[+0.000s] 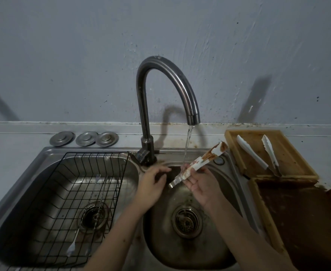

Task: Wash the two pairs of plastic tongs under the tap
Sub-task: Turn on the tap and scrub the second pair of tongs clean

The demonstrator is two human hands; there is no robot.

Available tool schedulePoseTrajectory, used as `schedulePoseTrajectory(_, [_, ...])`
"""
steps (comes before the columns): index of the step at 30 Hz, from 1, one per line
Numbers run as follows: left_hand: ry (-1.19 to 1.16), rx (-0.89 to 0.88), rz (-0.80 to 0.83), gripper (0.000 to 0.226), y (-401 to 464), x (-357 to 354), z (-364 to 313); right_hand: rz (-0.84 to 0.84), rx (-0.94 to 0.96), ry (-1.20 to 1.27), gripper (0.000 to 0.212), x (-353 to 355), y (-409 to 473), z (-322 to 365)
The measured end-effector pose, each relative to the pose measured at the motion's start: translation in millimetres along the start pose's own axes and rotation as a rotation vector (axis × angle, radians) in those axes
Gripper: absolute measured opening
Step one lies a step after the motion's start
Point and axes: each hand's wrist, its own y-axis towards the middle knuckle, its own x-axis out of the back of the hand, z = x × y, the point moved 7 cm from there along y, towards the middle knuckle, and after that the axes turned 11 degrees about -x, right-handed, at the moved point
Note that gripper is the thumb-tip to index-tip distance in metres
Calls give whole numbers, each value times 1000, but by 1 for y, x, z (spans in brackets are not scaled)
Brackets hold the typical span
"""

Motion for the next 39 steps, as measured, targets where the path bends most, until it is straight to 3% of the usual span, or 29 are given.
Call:
schedulePoseTrajectory(2, [-184, 173, 136, 25, -8, -17, 17, -14, 6, 72, 27, 4, 1, 1])
schedulePoseTrajectory(8, [-463, 207, 159, 24, -16, -39, 21, -76, 65, 120, 29, 19, -4, 12])
schedulePoseTrajectory(12, [-415, 190, 176, 7, -9, -48, 13, -74, 117, 101, 24, 20, -10, 19])
schedulePoseTrajectory(16, [-229, 141, 253, 34, -5, -55, -1, -46, 139, 51, 28, 17, -17, 22])
schedulePoseTrajectory(18, [-88, 120, 211, 48, 0, -54, -6, -34, 128, 73, 25, 14, -19, 19])
schedulePoseTrajectory(21, [-53, 105, 92, 53, 4, -48, -11, -11, 104, 133, 30, 13, -19, 19])
schedulePoseTrajectory(25, [-145, -30, 30, 29, 3, -39, -17, 19, 72, 308, 16, 18, -17, 25])
schedulePoseTrajectory(28, [-339, 16, -38, 33, -3, -31, -9, 26, 60, 424, 13, 22, -21, 23])
schedulePoseTrajectory(30, [-448, 34, 1, 33, -4, -36, -11, 5, 50, 504, 15, 21, -25, 20])
schedulePoseTrajectory(39, [-445, -56, -105, 31, 5, -28, -43, 57, -40, 637, 24, -6, -32, 20])
